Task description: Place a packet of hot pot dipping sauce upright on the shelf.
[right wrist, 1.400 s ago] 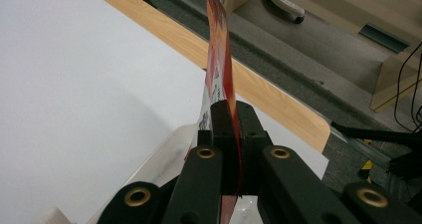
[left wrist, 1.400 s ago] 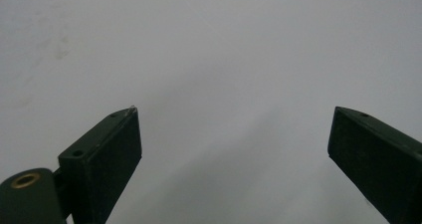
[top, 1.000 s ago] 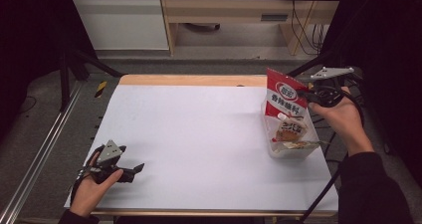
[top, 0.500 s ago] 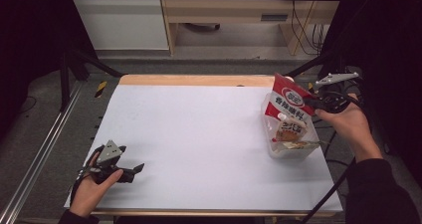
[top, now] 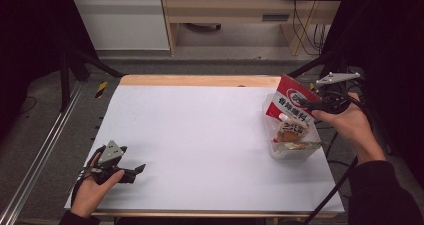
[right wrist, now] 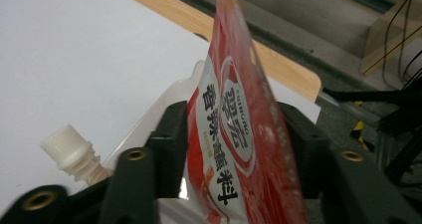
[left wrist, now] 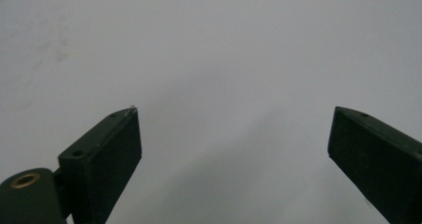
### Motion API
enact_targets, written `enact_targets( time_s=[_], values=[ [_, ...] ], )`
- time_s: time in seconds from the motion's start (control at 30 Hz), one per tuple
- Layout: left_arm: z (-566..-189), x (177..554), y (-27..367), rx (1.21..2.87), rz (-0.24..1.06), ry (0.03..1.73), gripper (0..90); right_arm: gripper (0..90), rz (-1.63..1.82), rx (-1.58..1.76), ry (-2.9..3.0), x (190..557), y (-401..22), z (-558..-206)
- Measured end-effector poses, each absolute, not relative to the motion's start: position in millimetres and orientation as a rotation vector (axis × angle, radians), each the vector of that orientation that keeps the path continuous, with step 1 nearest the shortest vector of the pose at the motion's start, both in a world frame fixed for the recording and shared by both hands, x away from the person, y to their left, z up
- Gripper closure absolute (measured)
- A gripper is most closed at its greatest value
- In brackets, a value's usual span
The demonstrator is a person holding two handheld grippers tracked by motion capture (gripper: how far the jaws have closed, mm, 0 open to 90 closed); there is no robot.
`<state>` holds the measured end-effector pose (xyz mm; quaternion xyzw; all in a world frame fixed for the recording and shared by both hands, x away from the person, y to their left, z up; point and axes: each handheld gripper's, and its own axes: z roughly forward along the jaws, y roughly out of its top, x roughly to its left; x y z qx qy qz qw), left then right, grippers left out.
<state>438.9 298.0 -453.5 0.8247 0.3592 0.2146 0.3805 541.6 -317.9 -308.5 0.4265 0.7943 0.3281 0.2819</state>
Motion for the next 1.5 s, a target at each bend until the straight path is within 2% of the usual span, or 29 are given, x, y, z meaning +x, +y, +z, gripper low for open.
enact_targets(
  time_s=[0.23,0.43,0.83,1.5],
  values=[
    [-453.4,438.6,298.9,2.106,0.550,0.919,6.4,26.9,0.899,1.130,2.084,540.5,-315.5,-304.6],
    [-453.6,438.3,297.4,2.106,0.548,0.913,6.5,19.8,0.897,1.133,2.059,539.1,-313.8,-300.0],
    [-453.0,436.7,297.3,2.110,0.548,0.909,6.4,14.2,0.966,1.086,2.001,523.0,-295.2,-267.9],
    [-454.2,436.5,299.2,2.119,0.553,0.920,6.4,9.3,1.027,0.941,2.026,480.7,-211.5,-249.2]
  ],
)
